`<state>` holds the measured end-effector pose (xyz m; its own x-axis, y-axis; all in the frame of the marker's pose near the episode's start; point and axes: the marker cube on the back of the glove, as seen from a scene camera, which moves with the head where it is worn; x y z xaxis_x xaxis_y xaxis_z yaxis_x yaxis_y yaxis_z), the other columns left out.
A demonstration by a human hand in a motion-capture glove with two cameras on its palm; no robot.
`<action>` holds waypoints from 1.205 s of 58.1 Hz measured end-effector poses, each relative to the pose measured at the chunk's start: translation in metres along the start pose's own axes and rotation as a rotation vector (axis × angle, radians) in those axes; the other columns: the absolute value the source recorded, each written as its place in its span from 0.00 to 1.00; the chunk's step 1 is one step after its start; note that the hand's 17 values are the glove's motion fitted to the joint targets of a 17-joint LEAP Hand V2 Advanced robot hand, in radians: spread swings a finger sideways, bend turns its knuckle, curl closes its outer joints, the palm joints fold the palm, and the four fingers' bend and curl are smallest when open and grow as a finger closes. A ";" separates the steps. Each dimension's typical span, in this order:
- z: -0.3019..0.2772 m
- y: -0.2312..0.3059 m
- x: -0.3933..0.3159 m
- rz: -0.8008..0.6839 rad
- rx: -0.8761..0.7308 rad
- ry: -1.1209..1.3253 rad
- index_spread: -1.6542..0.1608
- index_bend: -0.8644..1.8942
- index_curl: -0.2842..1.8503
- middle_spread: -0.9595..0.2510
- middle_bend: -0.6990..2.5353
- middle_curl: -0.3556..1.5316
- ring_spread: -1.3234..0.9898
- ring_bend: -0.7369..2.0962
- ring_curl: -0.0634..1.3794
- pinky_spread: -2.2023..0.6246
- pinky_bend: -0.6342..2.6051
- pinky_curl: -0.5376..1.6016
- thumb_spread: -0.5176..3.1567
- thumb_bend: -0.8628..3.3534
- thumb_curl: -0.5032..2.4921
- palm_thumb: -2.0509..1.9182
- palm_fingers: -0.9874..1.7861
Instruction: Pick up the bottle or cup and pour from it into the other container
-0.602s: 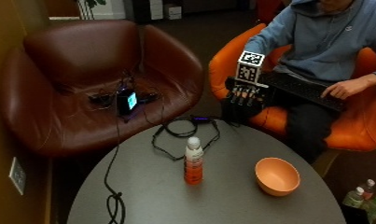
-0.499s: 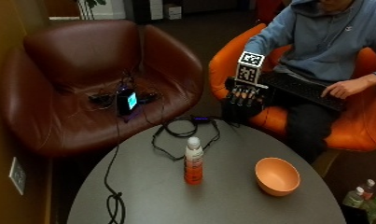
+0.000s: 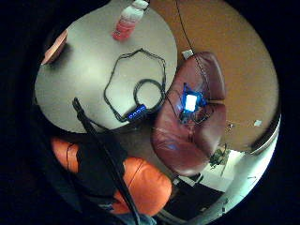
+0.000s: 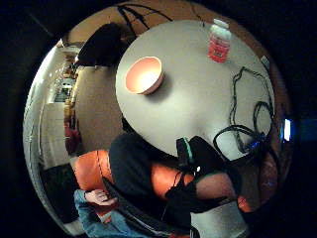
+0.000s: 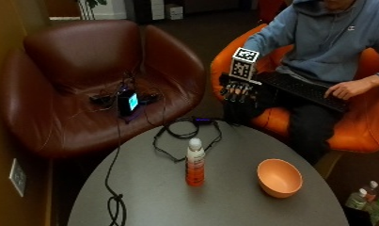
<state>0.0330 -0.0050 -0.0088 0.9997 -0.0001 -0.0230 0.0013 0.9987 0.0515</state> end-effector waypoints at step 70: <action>0.067 -0.127 0.108 0.264 0.198 -0.744 0.70 0.35 0.22 0.74 0.28 0.35 0.54 0.43 0.25 0.85 0.36 0.42 0.40 0.20 0.30 0.69 0.38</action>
<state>0.1420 -0.1349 0.0494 0.7209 0.1304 0.6806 -0.3023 0.9430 0.1395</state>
